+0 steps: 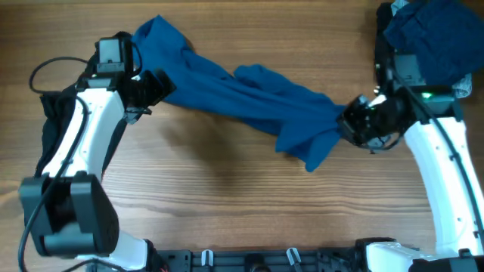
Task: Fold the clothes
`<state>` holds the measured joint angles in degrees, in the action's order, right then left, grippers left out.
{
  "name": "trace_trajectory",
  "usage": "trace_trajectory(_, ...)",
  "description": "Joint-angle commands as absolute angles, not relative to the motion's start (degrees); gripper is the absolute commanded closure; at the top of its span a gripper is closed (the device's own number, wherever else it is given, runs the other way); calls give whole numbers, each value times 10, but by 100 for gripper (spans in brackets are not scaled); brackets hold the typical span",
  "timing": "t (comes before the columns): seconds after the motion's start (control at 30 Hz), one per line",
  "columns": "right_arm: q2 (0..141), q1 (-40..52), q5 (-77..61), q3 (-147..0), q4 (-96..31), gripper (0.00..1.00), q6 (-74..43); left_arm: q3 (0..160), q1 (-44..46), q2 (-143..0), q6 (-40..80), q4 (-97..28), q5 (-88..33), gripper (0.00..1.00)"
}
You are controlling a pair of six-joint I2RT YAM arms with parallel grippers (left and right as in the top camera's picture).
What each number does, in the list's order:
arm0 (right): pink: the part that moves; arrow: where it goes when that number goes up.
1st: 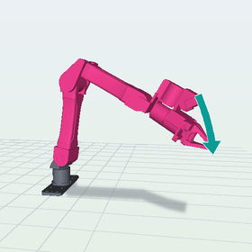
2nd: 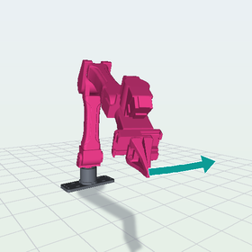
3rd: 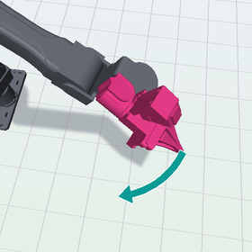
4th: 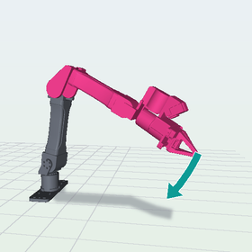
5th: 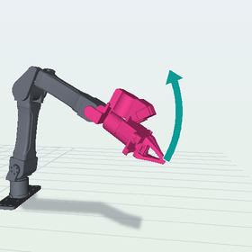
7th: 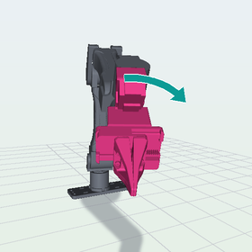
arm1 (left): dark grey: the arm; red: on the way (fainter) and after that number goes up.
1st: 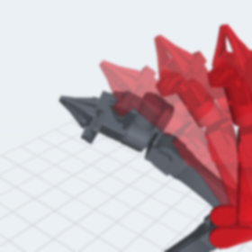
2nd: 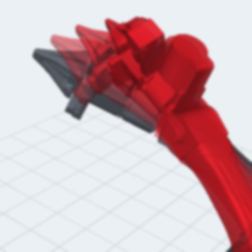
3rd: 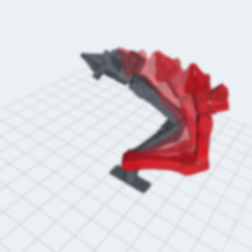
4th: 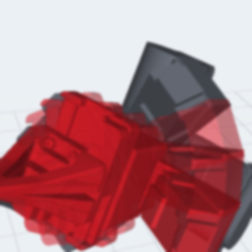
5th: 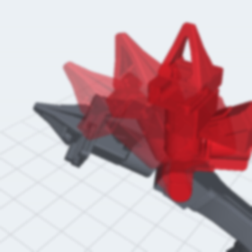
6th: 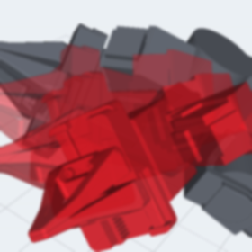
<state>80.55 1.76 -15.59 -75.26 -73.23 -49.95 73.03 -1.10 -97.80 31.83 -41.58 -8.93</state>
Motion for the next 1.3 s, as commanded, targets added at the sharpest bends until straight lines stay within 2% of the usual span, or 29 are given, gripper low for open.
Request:
trace_trajectory(0.0,794,-57,-165,-759,-746,96,-446,733,-10,-1003,320,-364,-95,0)
trace_trajectory(0.1,794,-84,-194,-759,-744,96,-344,733,-10,-1004,317,-279,-60,1)
trace_trajectory(0.17,794,-84,-194,-759,-749,95,-323,733,-10,-1006,299,-223,-72,1)
trace_trajectory(0.43,794,-84,-196,-759,-740,95,-317,733,-11,-1081,208,-129,-72,1)
trace_trajectory(0.57,794,-84,-196,-759,-739,94,-317,733,-24,-1127,208,-72,-62,4)
trace_trajectory(0.9,795,-84,-196,-759,-725,92,-321,733,-34,-1194,197,-38,-81,4)
trace_trajectory(1.03,795,-84,-196,-759,-724,92,-321,733,-35,-1194,164,-15,-81,8)
trace_trajectory(1.1,795,-84,-196,-759,-724,92,-321,733,-36,-1195,162,-15,-87,14)
trace_trajectory(1.17,795,-84,-196,-759,-718,91,-321,733,-35,-1202,152,-15,-109,15)
trace_trajectory(1.2,795,-84,-196,-759,-716,91,-321,733,-35,-1208,152,-16,-110,18)
trace_trajectory(1.27,795,-84,-196,-759,-716,91,-321,733,-35,-1213,152,-28,-116,31)
